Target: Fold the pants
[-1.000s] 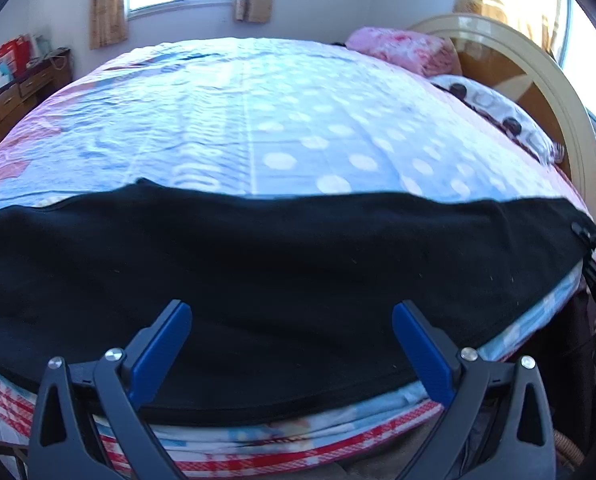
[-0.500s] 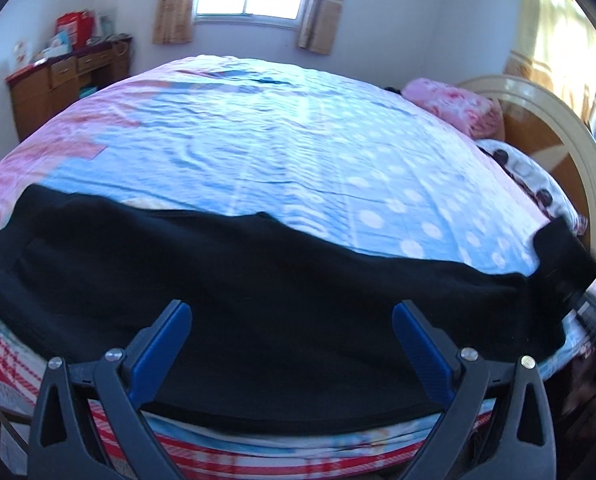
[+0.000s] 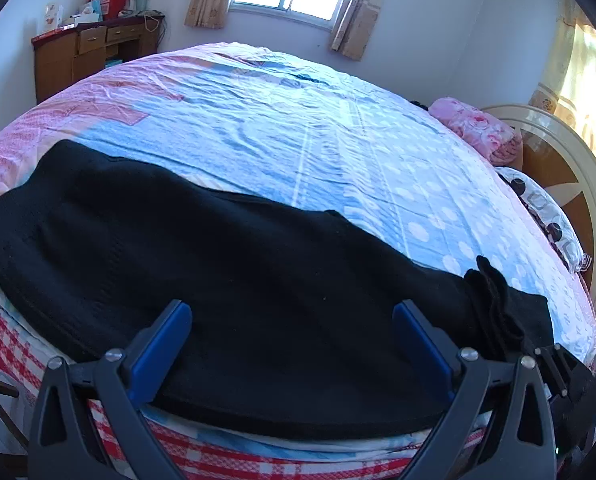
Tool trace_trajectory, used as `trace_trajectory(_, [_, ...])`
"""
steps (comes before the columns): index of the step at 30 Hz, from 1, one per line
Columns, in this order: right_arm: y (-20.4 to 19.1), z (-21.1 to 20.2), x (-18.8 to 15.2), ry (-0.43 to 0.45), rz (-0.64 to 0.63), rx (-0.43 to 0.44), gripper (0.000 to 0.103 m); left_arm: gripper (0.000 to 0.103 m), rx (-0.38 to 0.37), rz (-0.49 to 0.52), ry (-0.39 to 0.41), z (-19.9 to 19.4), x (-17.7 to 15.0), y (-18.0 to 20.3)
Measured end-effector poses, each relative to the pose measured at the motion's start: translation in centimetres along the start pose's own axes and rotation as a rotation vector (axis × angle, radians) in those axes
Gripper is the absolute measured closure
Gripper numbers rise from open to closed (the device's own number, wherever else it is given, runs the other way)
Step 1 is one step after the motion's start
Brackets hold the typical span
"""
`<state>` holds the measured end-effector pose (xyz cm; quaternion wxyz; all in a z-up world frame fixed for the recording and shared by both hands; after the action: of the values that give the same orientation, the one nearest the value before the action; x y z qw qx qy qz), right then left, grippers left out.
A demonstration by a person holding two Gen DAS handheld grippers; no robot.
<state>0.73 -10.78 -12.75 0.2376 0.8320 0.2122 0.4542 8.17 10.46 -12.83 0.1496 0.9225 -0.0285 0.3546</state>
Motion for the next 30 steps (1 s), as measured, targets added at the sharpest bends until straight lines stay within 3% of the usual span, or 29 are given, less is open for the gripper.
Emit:
trace_trajectory(3, [-0.7,-0.7,1.2,0.054,-0.041,-0.010,0.097,0.000,0.010,0.005,0.006,-0.1,0.1,-0.4])
trace_trajectory(10, [-3.1,-0.2,4.9,0.123,-0.021,0.063,0.097,0.000,0.065,0.014,0.025,-0.9,0.6,-1.9])
trace_trajectory(14, [-5.7,-0.5,4.3,0.122,-0.072,0.113,0.096,0.000,0.082,0.043,0.019,-0.5,0.4,-2.0])
trace_trajectory(20, [-5.9,0.5,3.5,0.081,-0.084,0.128,0.092,0.000,0.130,0.116,-0.003,0.7,-0.3,-1.3])
trace_trajectory(22, [-5.4,0.3,3.9,0.067,-0.031,0.218,0.085,0.000,0.168,0.168,-0.003,0.9,-0.5,-1.0])
trace_trajectory(23, [-5.2,0.1,4.1,0.056,0.008,0.281,0.070,0.000,0.178,0.183,-0.005,1.0,-0.6,-0.9])
trace_trajectory(24, [-5.1,-0.3,4.3,0.045,0.057,0.377,0.047,0.000,0.186,0.194,-0.009,1.2,-0.7,-0.8])
trace_trajectory(26, [-5.3,-1.2,4.5,0.035,0.123,0.532,0.027,0.000,0.195,0.202,-0.021,1.5,-1.0,-0.9])
trace_trajectory(30, [-5.1,-2.0,5.4,0.022,0.222,0.662,0.027,0.001,0.236,0.193,0.029,-0.2,-0.3,-2.1])
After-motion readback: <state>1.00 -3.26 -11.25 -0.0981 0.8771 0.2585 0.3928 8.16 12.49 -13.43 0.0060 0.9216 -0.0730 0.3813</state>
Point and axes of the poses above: each gripper's, at about its wrist camera, not at the fingertips, and z roughly the way its jaws point, y to its right, x to its top, the point moved 9 cm from there along z, roughly the way its jaws point, and after that the axes turned 3 degrees about z, right-handed, at the moved point
